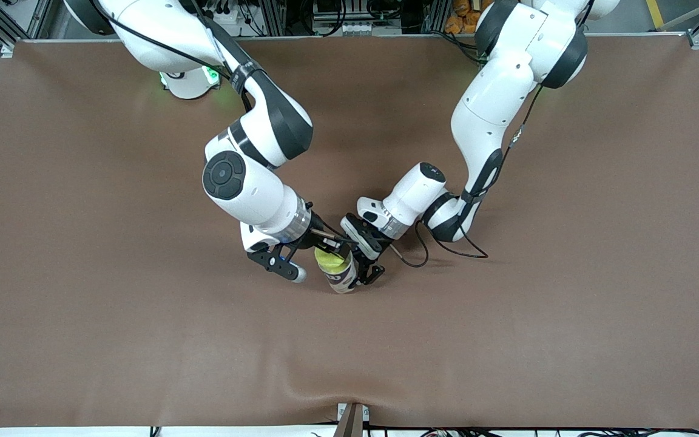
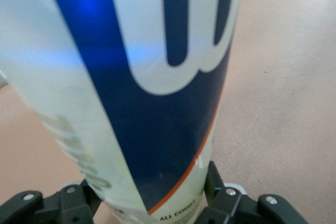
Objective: Insert tennis ball vertically with right arm
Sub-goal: 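Open the right gripper to drop the second ball into the tube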
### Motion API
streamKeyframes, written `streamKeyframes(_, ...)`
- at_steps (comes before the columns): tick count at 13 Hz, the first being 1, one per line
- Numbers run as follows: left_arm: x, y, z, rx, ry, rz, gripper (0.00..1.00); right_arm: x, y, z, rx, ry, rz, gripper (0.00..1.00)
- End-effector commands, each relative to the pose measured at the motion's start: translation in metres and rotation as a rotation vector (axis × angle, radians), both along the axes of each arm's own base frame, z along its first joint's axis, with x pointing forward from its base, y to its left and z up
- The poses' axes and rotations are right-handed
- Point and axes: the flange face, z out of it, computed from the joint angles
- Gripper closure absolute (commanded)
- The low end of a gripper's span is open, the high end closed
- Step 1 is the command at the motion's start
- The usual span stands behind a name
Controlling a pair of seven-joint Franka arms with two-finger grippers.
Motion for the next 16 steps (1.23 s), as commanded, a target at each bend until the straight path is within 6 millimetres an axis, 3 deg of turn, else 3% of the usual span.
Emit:
streamKeyframes(1,-0.008,-0.005,-0.023,0.018,0.025,-0.011,0.23,0.001,0.007,0.006,-0.01,-0.02,0.003,0.43)
streamKeyframes(2,-0.008,-0.005,-0.023,0.018,0.025,-0.011,0.23,0.002,0.007,0.006,-0.009,-0.021,0.001,0.0)
streamKeyframes(9,-0.007,-0.004,-0.021,0.015,0.022,-0.009,0.22,0.002,0.006,0.007,-0.009,-0.024,0.001,0.0)
streamKeyframes(12,-0.007,-0.004,-0.021,0.015,0.023,-0.008,0.22,0.01,-0.007,0.014,-0.012,-0.033,-0.009,0.0)
streamKeyframes(13,-0.007,-0.004,-0.023,0.016,0.024,-0.009,0.22,0.014,-0.016,0.019,-0.031,-0.055,0.011,0.0)
streamKeyframes(16,-0.007,-0.004,-0.023,0.018,0.025,-0.009,0.22,0.03,-0.079,0.039,-0.103,-0.047,0.109,0.0)
